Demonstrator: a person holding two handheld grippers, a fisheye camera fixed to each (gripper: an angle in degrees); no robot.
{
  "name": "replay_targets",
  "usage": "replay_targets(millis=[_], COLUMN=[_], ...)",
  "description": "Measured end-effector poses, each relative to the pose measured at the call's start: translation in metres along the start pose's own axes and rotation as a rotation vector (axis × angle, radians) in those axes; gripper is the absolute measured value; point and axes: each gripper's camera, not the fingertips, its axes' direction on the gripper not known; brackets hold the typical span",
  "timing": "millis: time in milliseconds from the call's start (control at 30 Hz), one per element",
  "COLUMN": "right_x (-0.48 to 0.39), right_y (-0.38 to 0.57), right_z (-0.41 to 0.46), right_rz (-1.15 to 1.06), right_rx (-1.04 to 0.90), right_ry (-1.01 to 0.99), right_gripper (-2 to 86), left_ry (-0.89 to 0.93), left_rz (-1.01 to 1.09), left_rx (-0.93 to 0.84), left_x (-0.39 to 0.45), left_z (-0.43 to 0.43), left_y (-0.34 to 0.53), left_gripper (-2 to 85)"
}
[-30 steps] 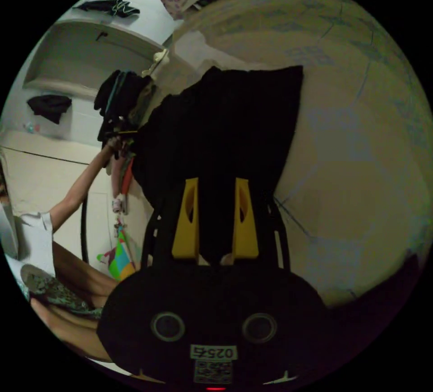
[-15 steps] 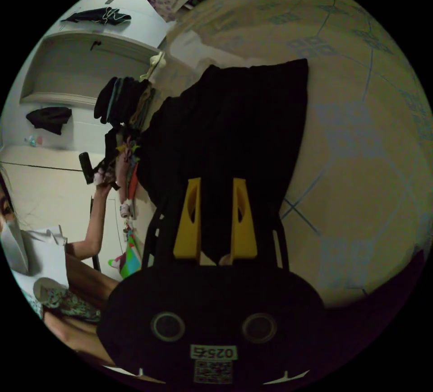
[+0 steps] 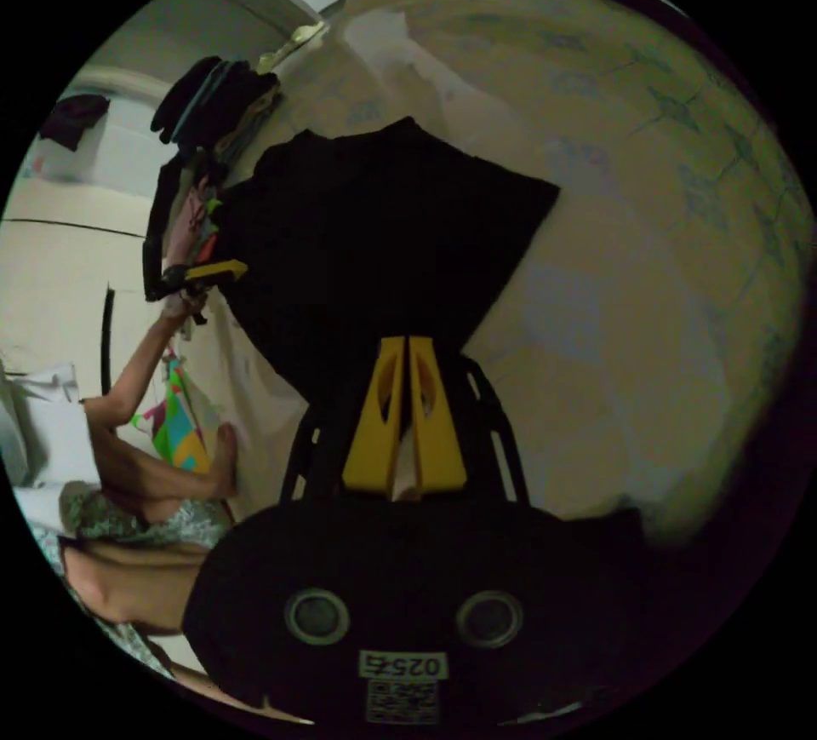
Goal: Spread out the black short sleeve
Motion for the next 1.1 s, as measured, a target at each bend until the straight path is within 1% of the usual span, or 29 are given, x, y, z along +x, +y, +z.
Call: replay_targets(millis=[67,100,133,167,200,233,267,300,333,400,433,467,500,567,633,700,800,933,1000,1067,1100], right_x=[0.031,0.039,0.055,0.071,0.076,0.079,0.069,0.060,0.037,-0.006,-0.036,-0.064,-0.077,-0.111,-0.121,-0.131,-0.152,-0.192,-0.211,-0.232,-0.236], right_y=[-0.002,-0.003,-0.002,0.001,0.004,0.010,0.018,0.023,0.032,0.046,0.057,0.068,0.072,0.083,0.083,0.083,0.082,0.081,0.084,0.091,0.093], right_z=[-0.014,-0.015,-0.015,-0.015,-0.016,-0.016,-0.016,-0.015,-0.010,0.005,0.018,0.030,0.035,0.058,0.072,0.080,0.086,0.092,0.095,0.096,0.096], right_rz=[0.044,0.059,0.084,0.134,0.151,0.169,0.147,0.130,0.101,0.053,0.014,-0.022,-0.032,-0.015,0.037,0.060,0.013,-0.121,-0.169,-0.215,-0.226], right_rx=[-0.036,-0.043,-0.068,-0.071,-0.047,0.002,0.079,0.114,0.164,0.204,0.219,0.248,0.264,0.301,0.291,0.292,0.273,0.216,0.213,0.240,0.249], right_ry=[-0.152,-0.197,-0.256,-0.271,-0.270,-0.317,-0.392,-0.411,-0.419,-0.403,-0.368,-0.285,-0.230,-0.023,0.027,0.133,0.266,0.414,0.517,0.629,0.645], right_gripper=[-0.9,-0.8,-0.8,-0.6,-0.5,-0.1,0.6,2.9,7.7,12.1,12.0,11.7,11.4,11.1,11.0,8.8,7.9,10.5,11.0,11.0,11.0], left_ry=[0.075,0.078,0.055,0.030,0.021,0.005,-0.007,-0.010,-0.013,-0.018,-0.016,-0.009,-0.005,0.016,0.020,0.014,0.005,-0.003,-0.023,0.071,0.097], left_rz=[0.019,0.020,0.038,0.054,0.055,0.059,0.070,0.071,0.070,0.073,0.067,0.057,0.052,0.030,0.028,0.035,0.046,0.079,0.117,0.183,0.202], left_rx=[0.000,0.003,0.007,0.001,-0.002,-0.003,-0.004,-0.004,-0.004,-0.002,0.000,0.005,0.007,0.012,0.013,0.011,-0.002,-0.043,-0.008,0.101,0.128], left_x=[-0.004,-0.004,-0.001,0.003,0.005,0.007,0.009,0.010,0.011,0.012,0.012,0.011,0.010,0.008,0.008,0.009,0.011,0.014,0.025,0.048,0.055], left_z=[0.008,0.009,0.011,0.013,0.013,0.015,0.017,0.018,0.020,0.022,0.024,0.025,0.026,0.029,0.032,0.034,0.037,0.038,0.025,0.000,-0.005], left_y=[0.002,0.002,0.003,0.003,0.003,0.003,0.004,0.004,0.004,0.005,0.005,0.006,0.006,0.006,0.006,0.005,0.002,-0.003,-0.006,-0.015,-0.019], left_gripper=[-1.0,-1.0,-0.9,-0.9,-0.9,-0.9,-0.9,-0.9,-0.9,-0.9,-0.9,-0.9,-0.9,-0.9,-0.9,-0.9,-0.9,-0.9,-0.8,-0.8,-0.7])
